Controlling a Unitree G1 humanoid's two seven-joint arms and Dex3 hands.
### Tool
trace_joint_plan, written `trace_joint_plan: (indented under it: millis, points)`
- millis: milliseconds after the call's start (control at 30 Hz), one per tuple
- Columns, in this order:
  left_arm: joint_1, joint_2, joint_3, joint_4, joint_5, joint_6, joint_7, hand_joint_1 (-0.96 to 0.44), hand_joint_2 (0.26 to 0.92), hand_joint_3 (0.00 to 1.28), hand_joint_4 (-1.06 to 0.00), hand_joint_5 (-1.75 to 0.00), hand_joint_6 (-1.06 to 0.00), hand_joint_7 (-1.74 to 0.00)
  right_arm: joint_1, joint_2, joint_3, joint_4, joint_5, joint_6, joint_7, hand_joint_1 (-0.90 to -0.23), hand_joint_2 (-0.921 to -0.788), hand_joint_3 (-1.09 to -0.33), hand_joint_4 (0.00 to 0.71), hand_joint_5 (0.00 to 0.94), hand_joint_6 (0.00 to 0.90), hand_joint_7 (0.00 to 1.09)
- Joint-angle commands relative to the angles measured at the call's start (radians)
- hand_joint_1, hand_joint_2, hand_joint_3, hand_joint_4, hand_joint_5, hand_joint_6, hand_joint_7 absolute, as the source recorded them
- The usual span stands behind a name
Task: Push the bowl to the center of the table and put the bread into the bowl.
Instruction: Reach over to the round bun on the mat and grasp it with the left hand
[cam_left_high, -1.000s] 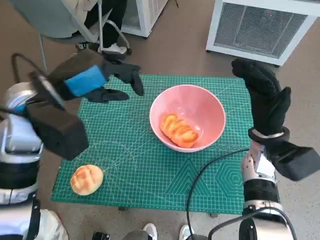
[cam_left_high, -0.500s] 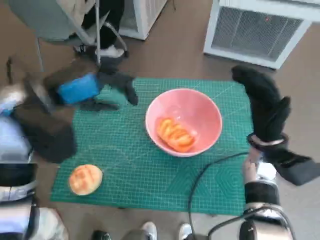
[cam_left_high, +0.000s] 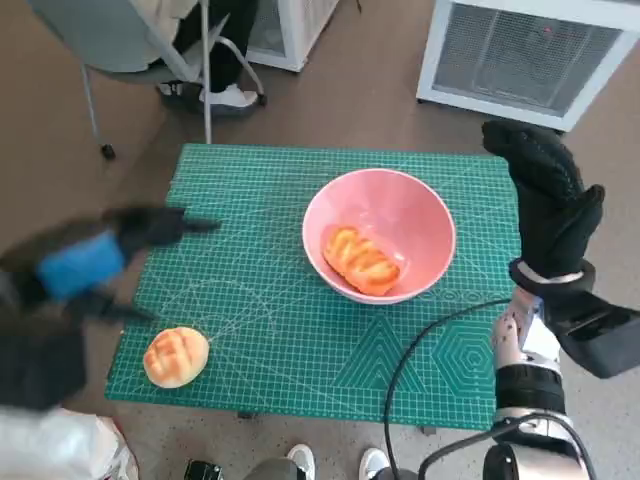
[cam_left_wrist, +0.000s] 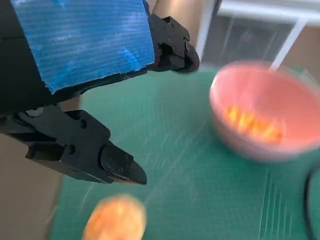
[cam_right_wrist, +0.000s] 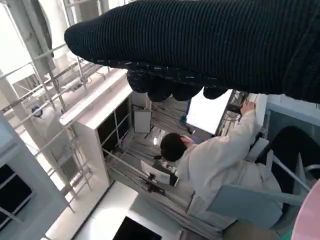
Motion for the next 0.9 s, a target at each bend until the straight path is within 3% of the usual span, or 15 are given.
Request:
trace_joint_plan:
  millis: [33, 400, 900]
  points:
    - [0.09, 0.013, 0.044, -0.071, -0.006, 0.018, 0.011, -0.21, 0.674, 0.06, -0.01, 0.0, -0.16, -0.04, 0.03, 0.003, 0.006, 0.018, -0.015, 0.014, -0.015, -0.614, -0.921, -0.751, 0.378, 0.0, 0.267, 0.2]
    - [0.198, -0.002, -0.007, -0.089, 0.052, 0.052, 0.084, -0.17, 0.683, 0.04, -0.02, 0.0, -0.17, -0.02, 0.03, 0.002, 0.018, 0.019, 0.008, 0.026, 0.016, -0.612, -0.921, -0.747, 0.381, 0.001, 0.266, 0.19]
    - [0.201, -0.028, -0.18, 0.038, 0.122, 0.037, 0.197, -0.12, 0.683, 0.02, -0.03, 0.0, -0.18, -0.01, 0.015, -0.001, 0.007, 0.038, 0.026, 0.035, 0.053, -0.622, -0.921, -0.744, 0.382, 0.001, 0.272, 0.19]
